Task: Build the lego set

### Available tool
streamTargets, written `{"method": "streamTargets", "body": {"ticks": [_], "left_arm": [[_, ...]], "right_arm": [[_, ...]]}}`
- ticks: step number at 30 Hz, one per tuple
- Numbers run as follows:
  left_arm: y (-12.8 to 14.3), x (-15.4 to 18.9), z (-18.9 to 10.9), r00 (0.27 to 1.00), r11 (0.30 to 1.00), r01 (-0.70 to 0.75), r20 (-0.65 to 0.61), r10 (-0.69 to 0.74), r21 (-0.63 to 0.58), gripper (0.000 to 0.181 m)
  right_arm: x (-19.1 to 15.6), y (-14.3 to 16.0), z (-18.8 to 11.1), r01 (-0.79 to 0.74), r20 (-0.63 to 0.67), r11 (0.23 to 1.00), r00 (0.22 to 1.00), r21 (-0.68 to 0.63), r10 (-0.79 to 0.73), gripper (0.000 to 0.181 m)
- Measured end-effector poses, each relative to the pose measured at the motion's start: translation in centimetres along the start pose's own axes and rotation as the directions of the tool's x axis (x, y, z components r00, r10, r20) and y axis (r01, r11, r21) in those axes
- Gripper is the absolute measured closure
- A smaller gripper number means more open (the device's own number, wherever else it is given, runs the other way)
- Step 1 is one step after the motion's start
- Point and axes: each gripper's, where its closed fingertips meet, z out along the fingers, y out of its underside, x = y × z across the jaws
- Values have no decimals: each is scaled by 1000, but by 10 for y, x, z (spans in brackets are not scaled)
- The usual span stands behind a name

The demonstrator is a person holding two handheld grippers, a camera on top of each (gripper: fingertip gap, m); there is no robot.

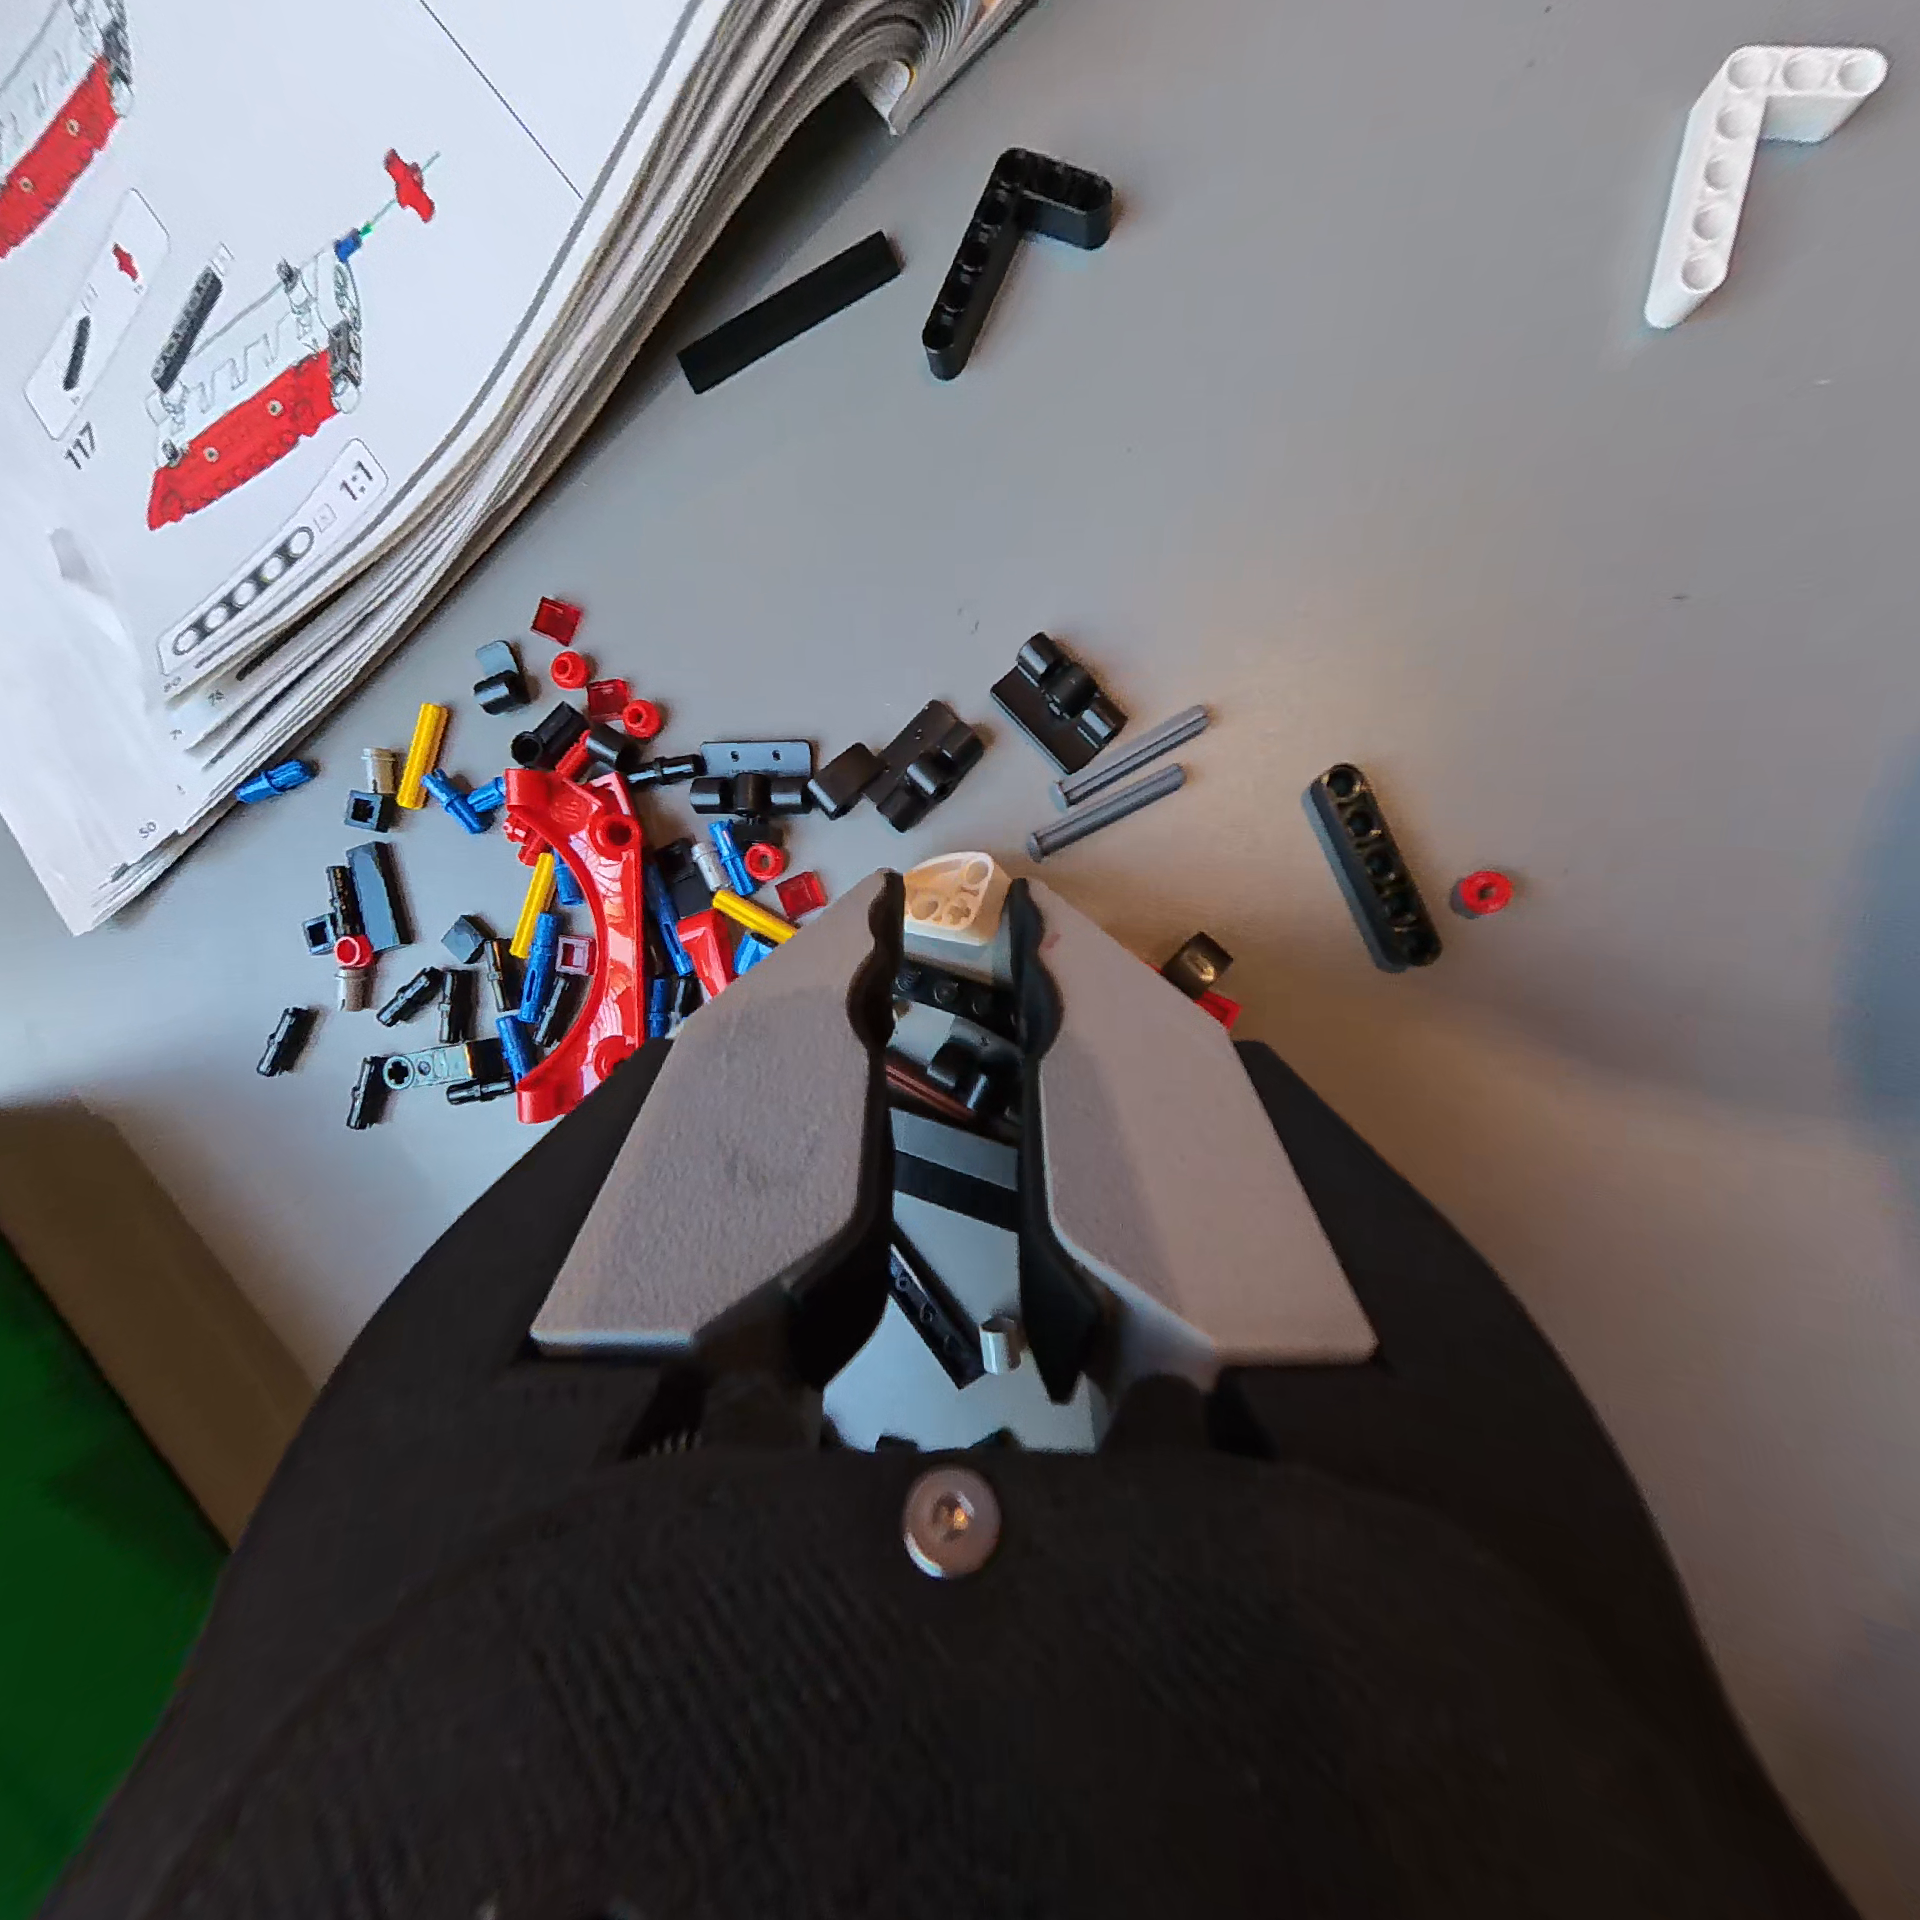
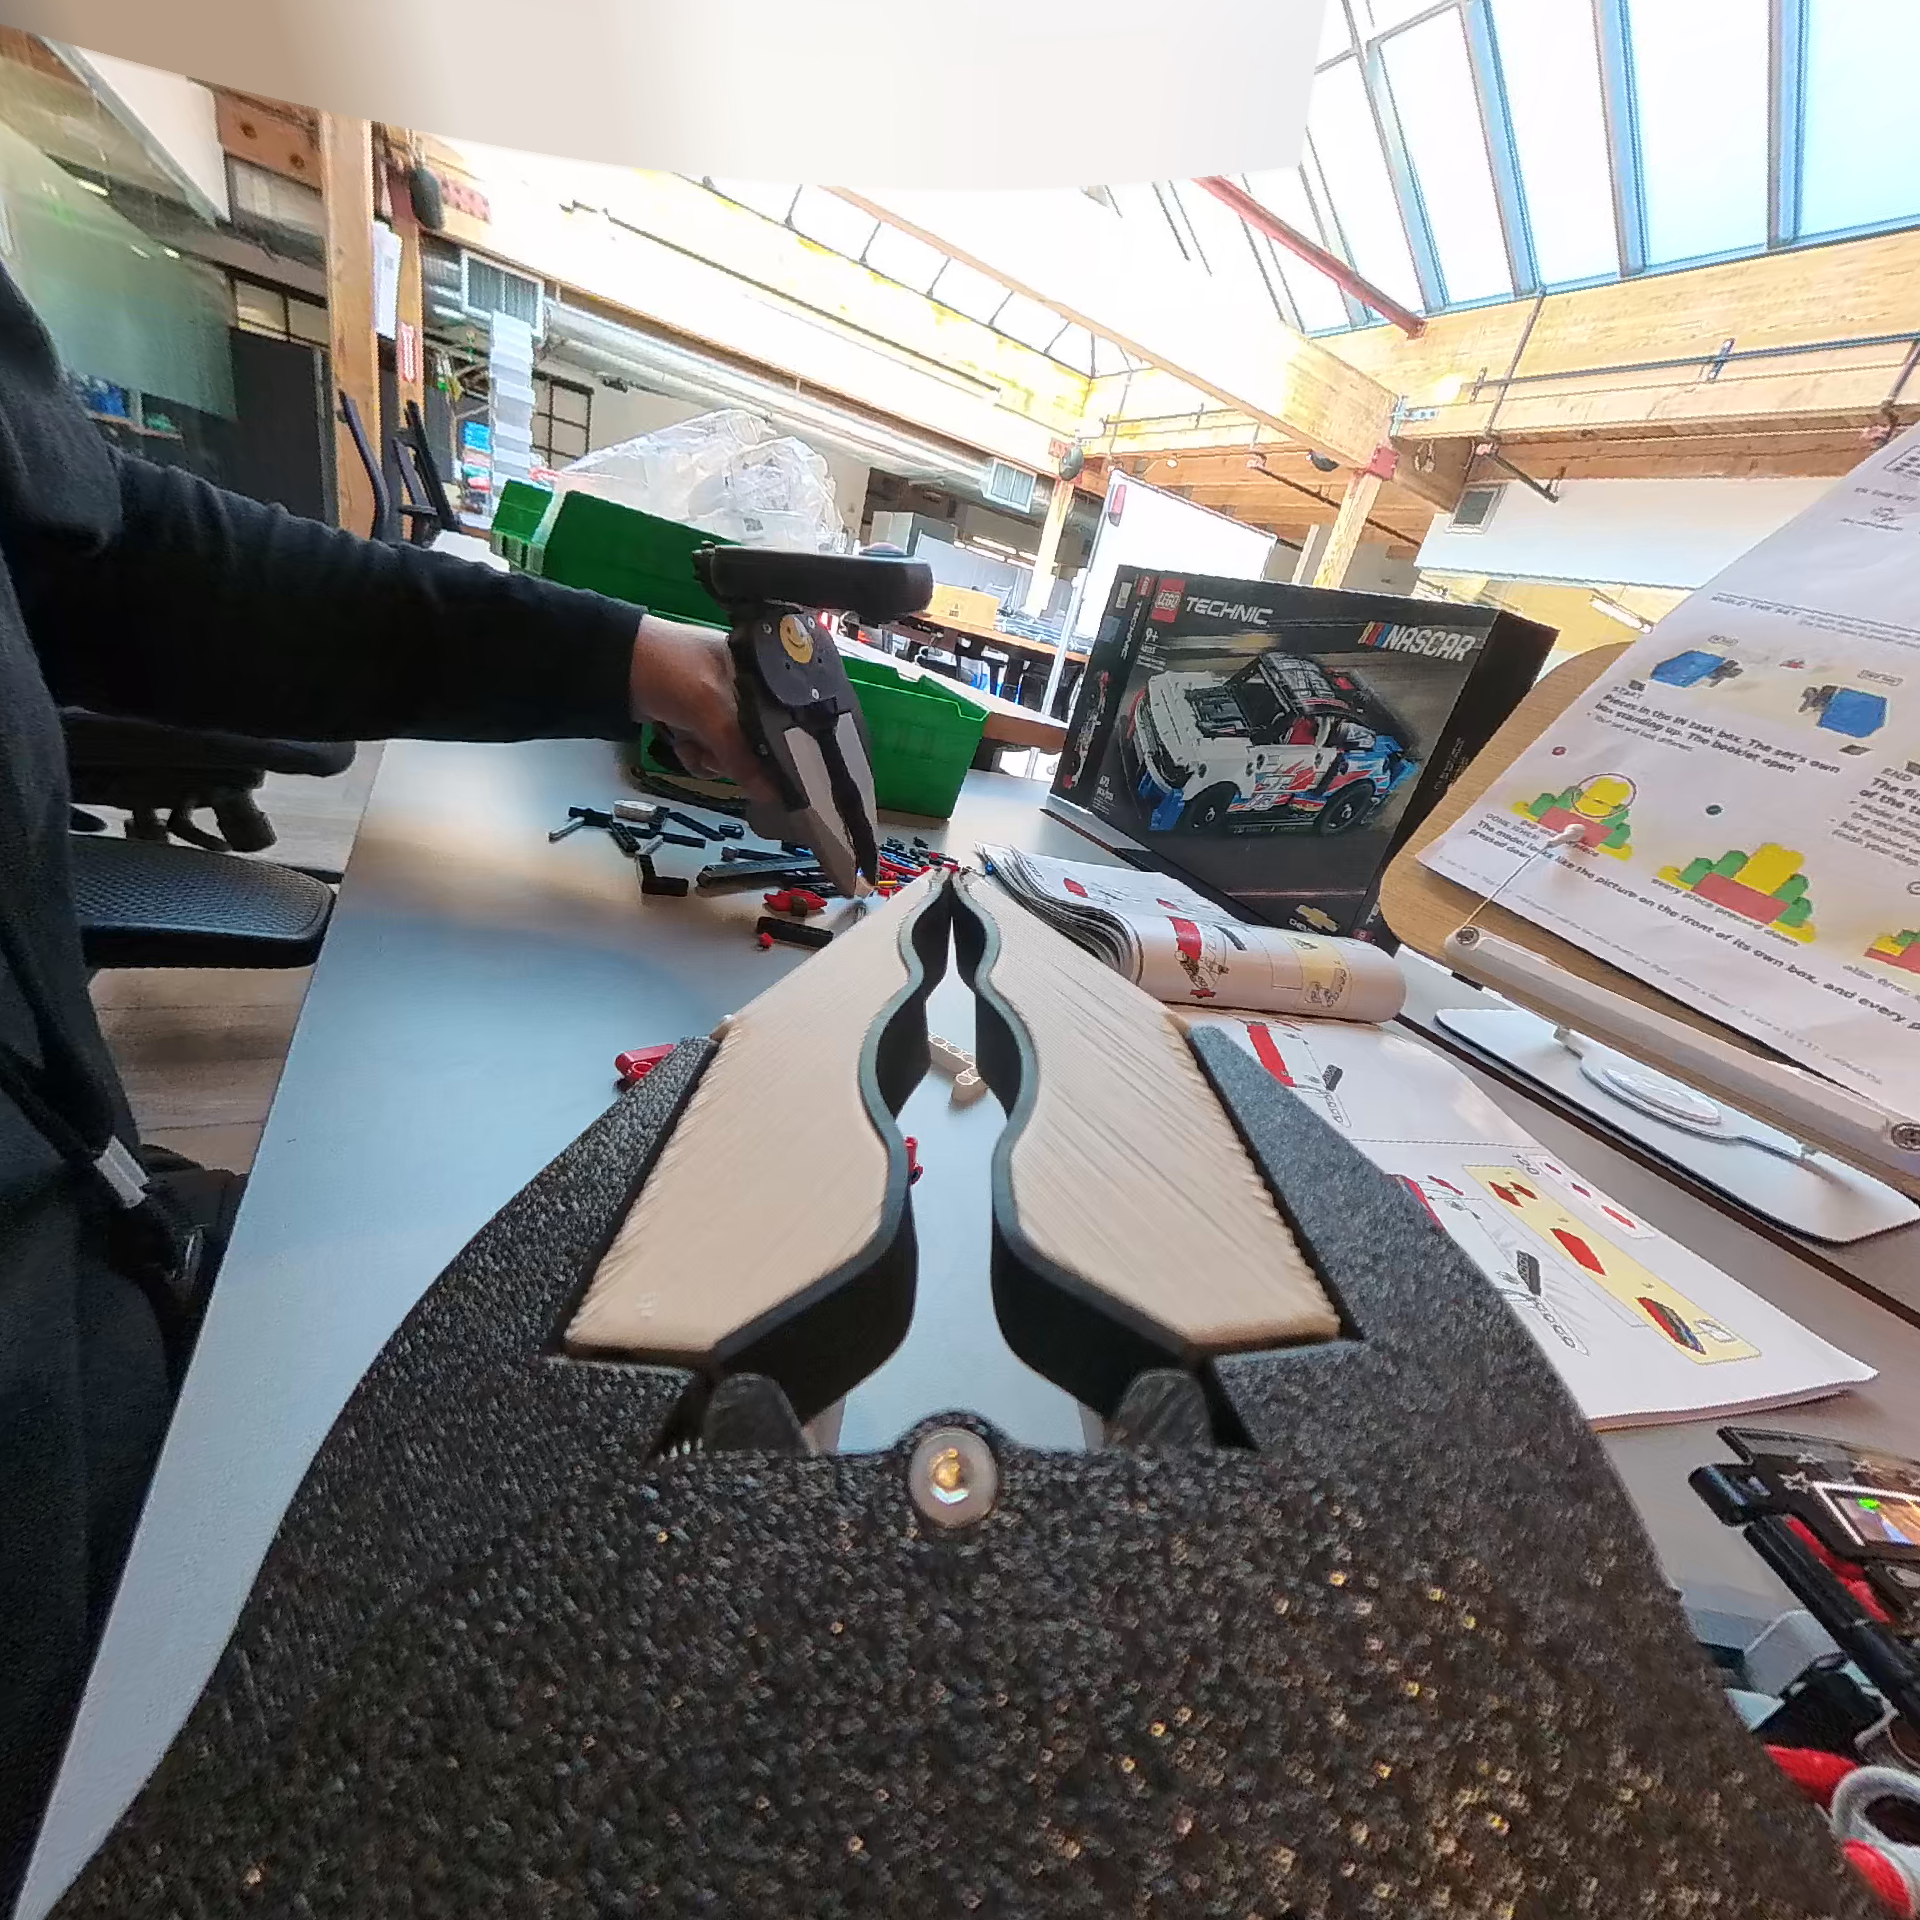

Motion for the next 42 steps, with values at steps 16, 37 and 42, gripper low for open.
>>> {"method": "streamTargets", "body": {"ticks": [16, 37, 42], "left_arm": [[-84, 61, -11, 991, 965, -91, -72, 112, 246, 164], [-202, 1, 26, 998, 924, -19, -50, 41, 383, 168], [-217, -70, 89, 999, 971, -12, 48, 0, 239, 178]], "right_arm": [[-1, 1, 2, 5, 1, 1000, 1000, -4, -5, 181], [-2, 0, 1, 5, 7, 1000, 1000, 2, -5, 181], [1, 0, -1, 7, -5, 1000, 1000, 0, -7, 181]]}}
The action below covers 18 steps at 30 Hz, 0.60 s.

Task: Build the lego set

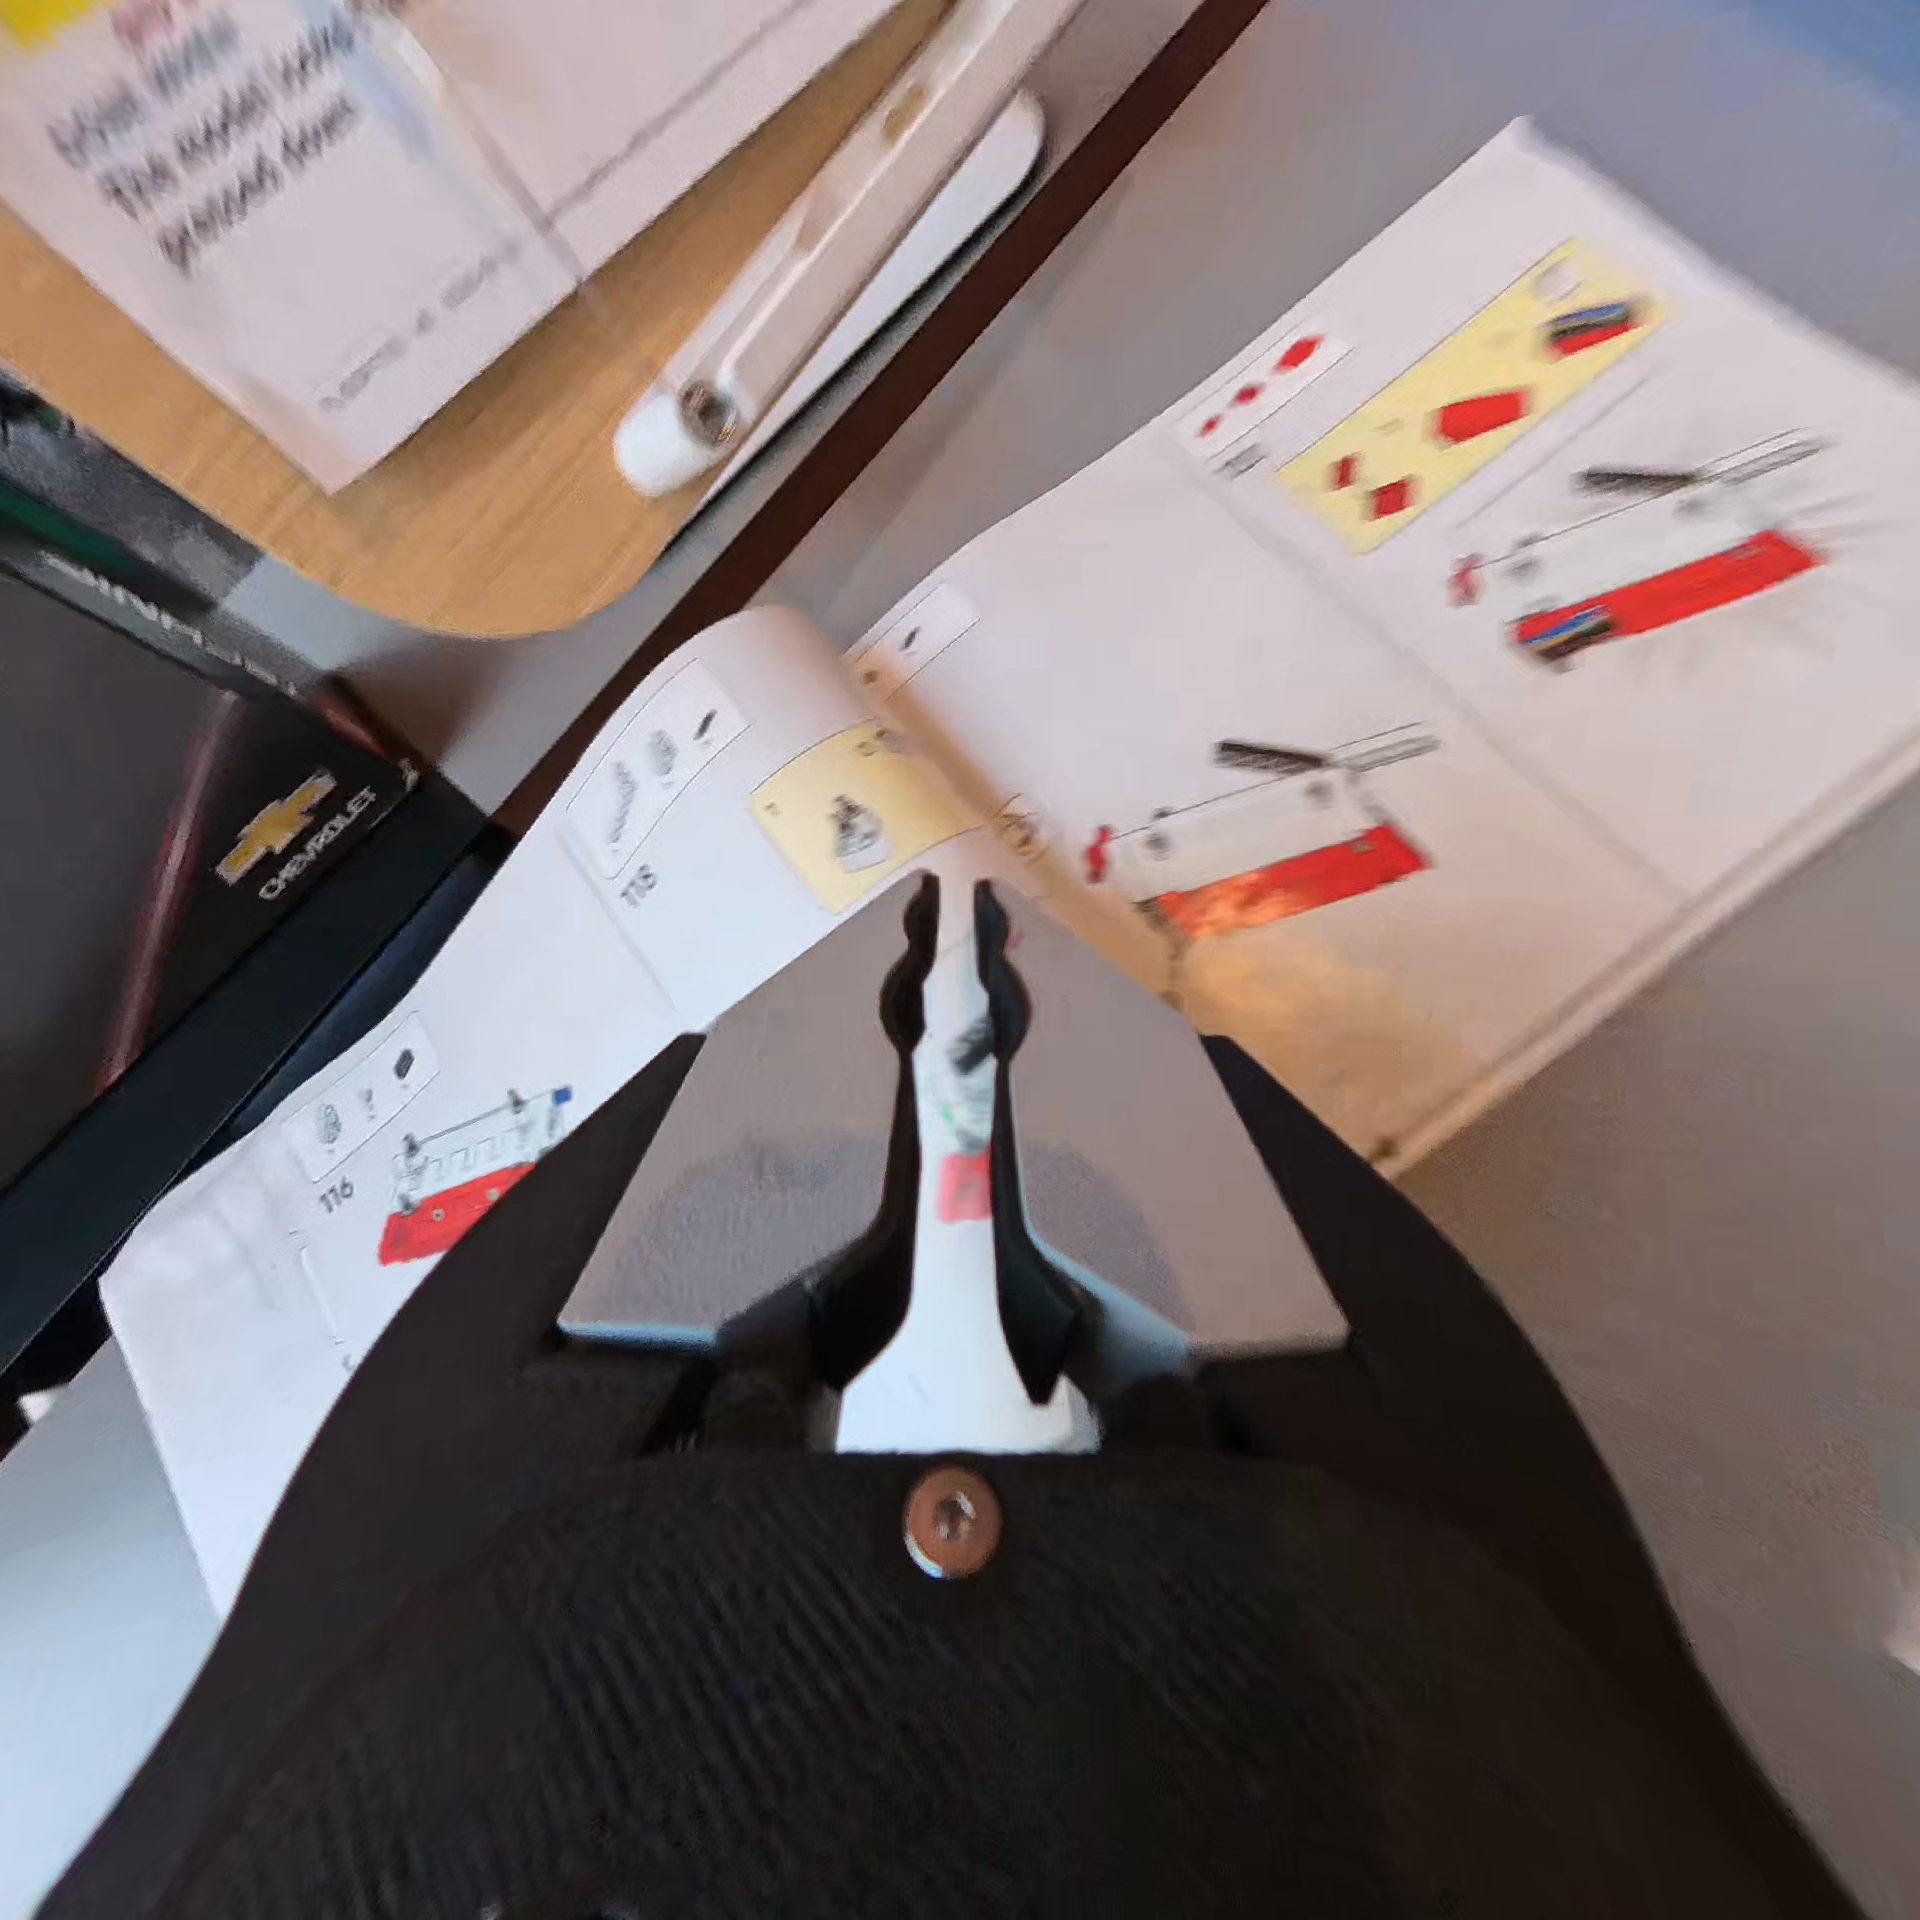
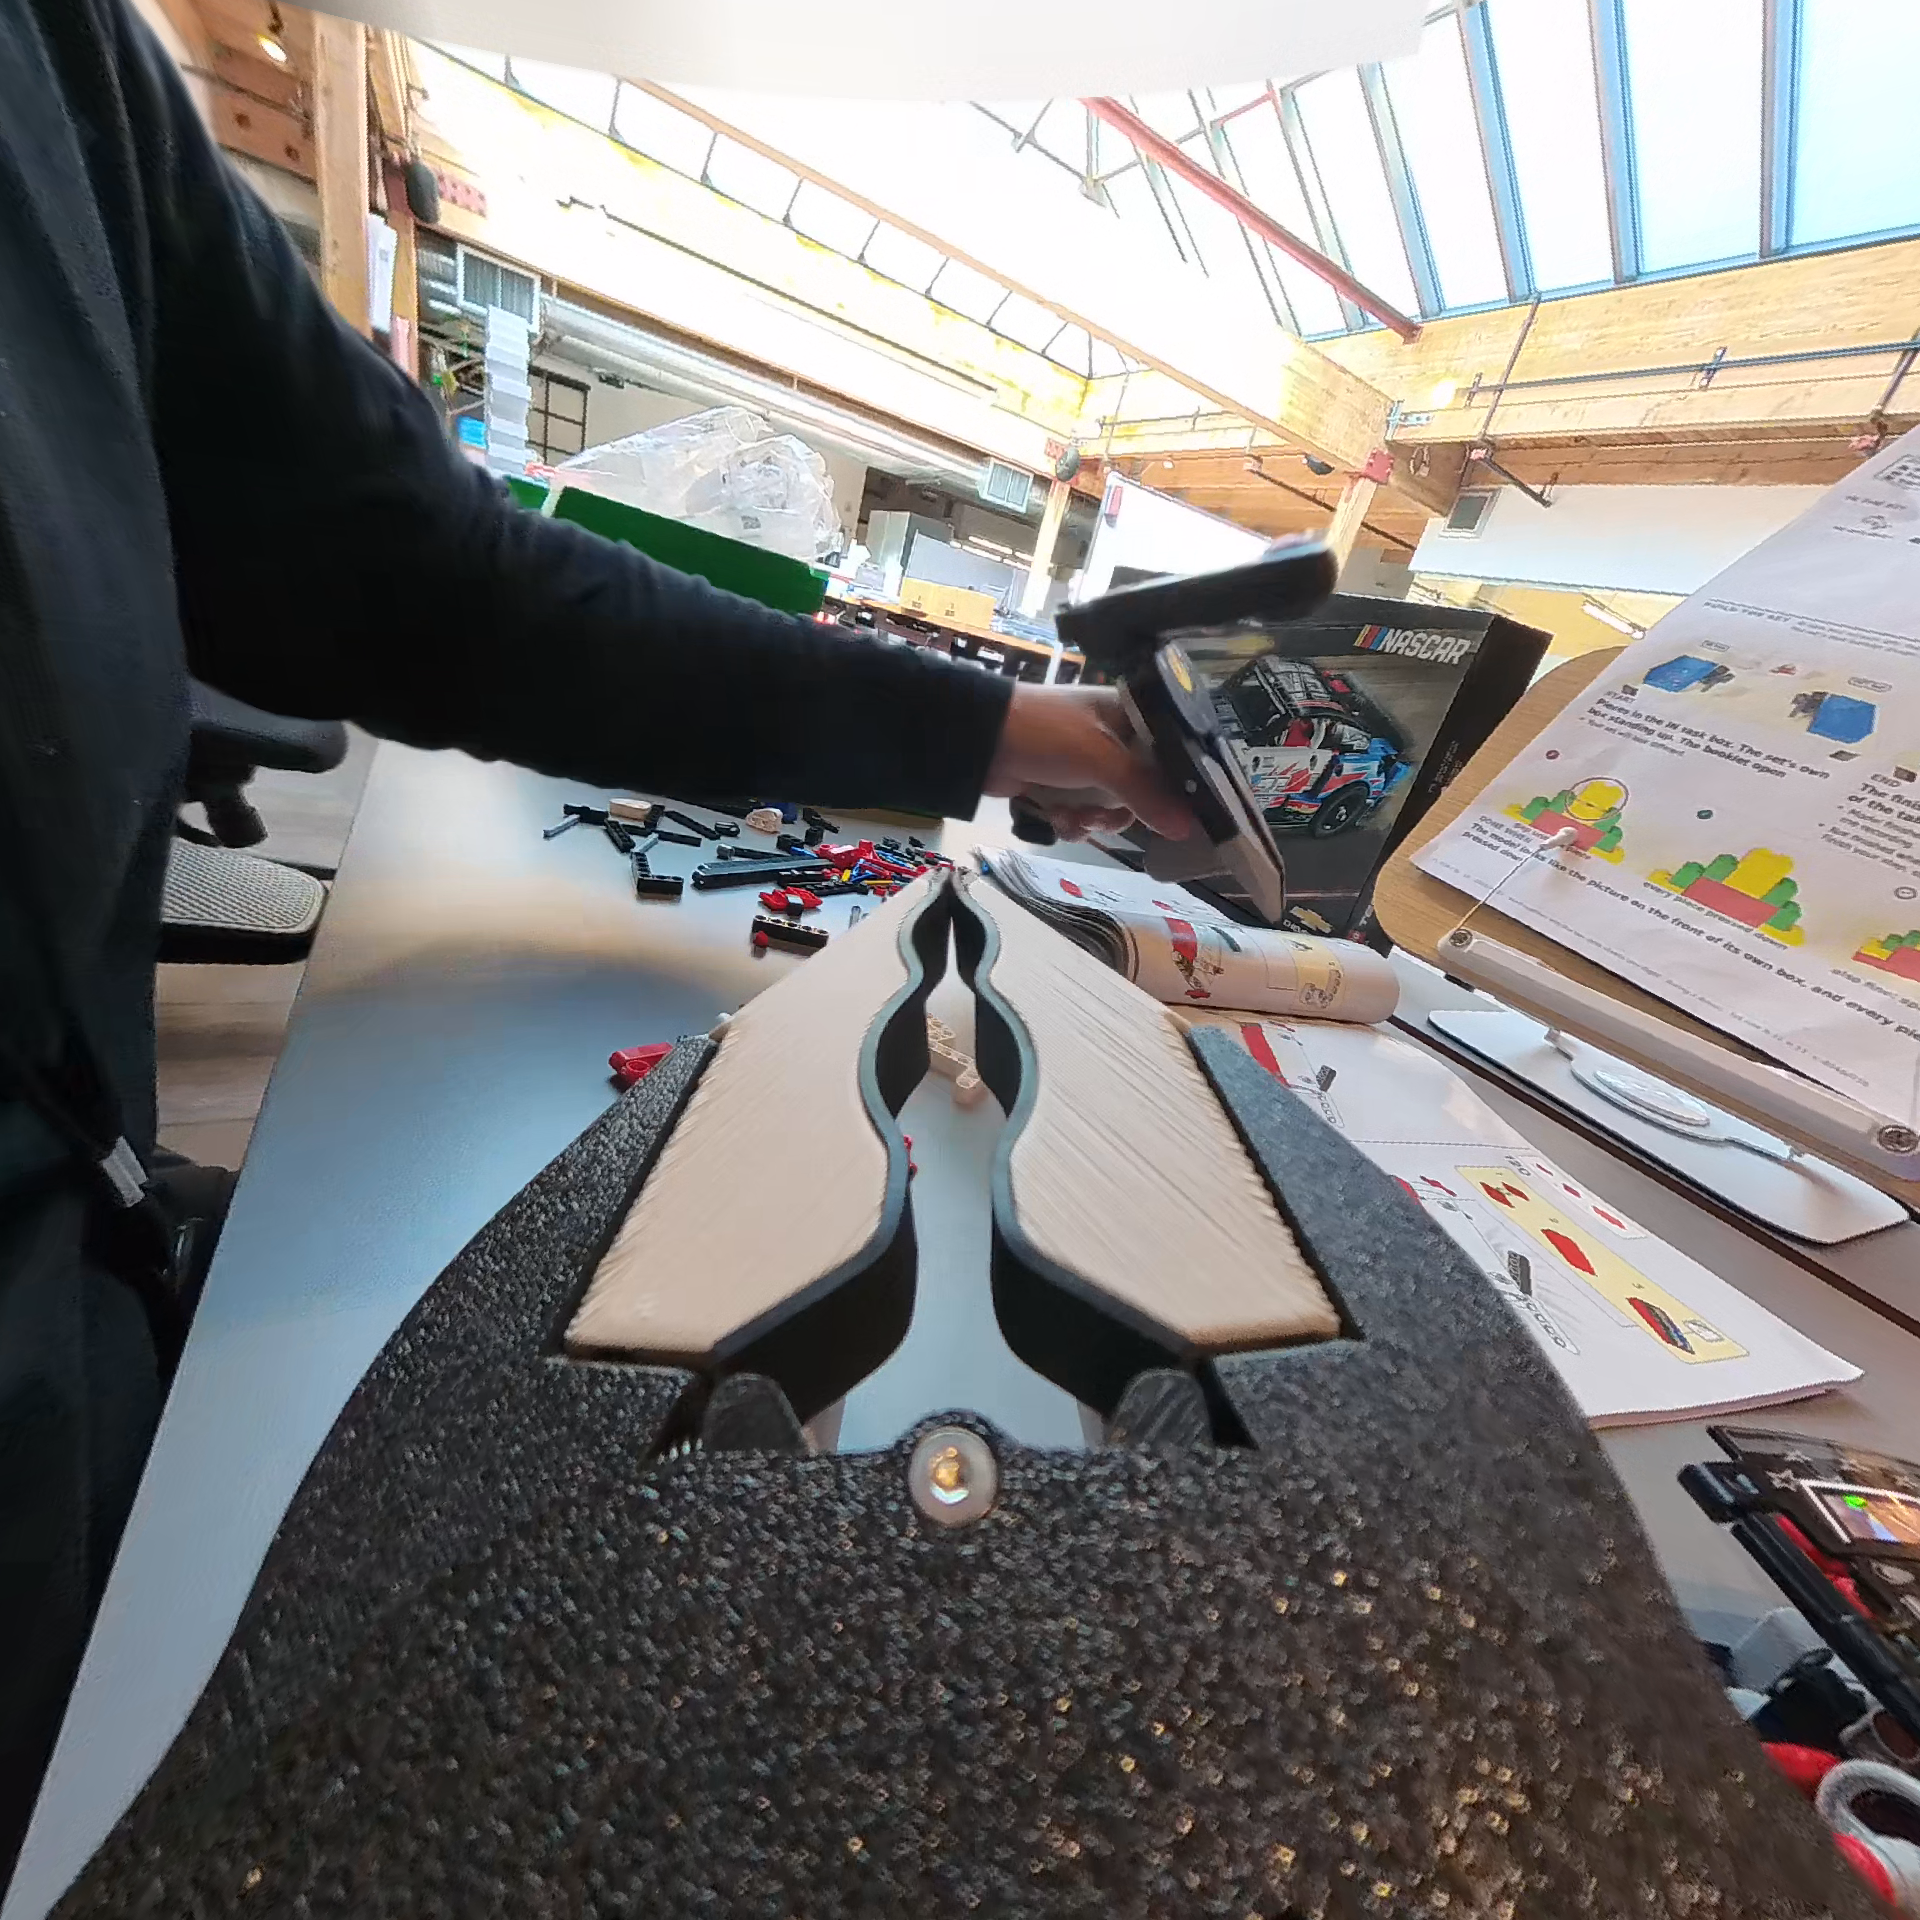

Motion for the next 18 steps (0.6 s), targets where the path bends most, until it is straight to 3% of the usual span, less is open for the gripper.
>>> {"method": "streamTargets", "body": {"ticks": [3, 7, 13, 18], "left_arm": [[38, -29, 17, 1000, 993, 8, 29, -5, -121, 181], [76, -47, 12, 997, 988, 82, 15, -81, -130, 181], [93, -56, 1, 990, 988, 134, -24, -137, -83, 181], [93, -56, 1, 995, 991, 88, -29, -91, -99, 181]], "right_arm": [[4, -1, -2, -19, -9, 1000, 1000, 7, 19, 181], [8, -2, -3, -54, -8, 998, 999, 22, 54, 181], [7, -2, -1, -57, 2, 998, 998, 21, 57, 181], [4, 1, 1, -24, 2, 1000, 1000, 6, 24, 181]]}}
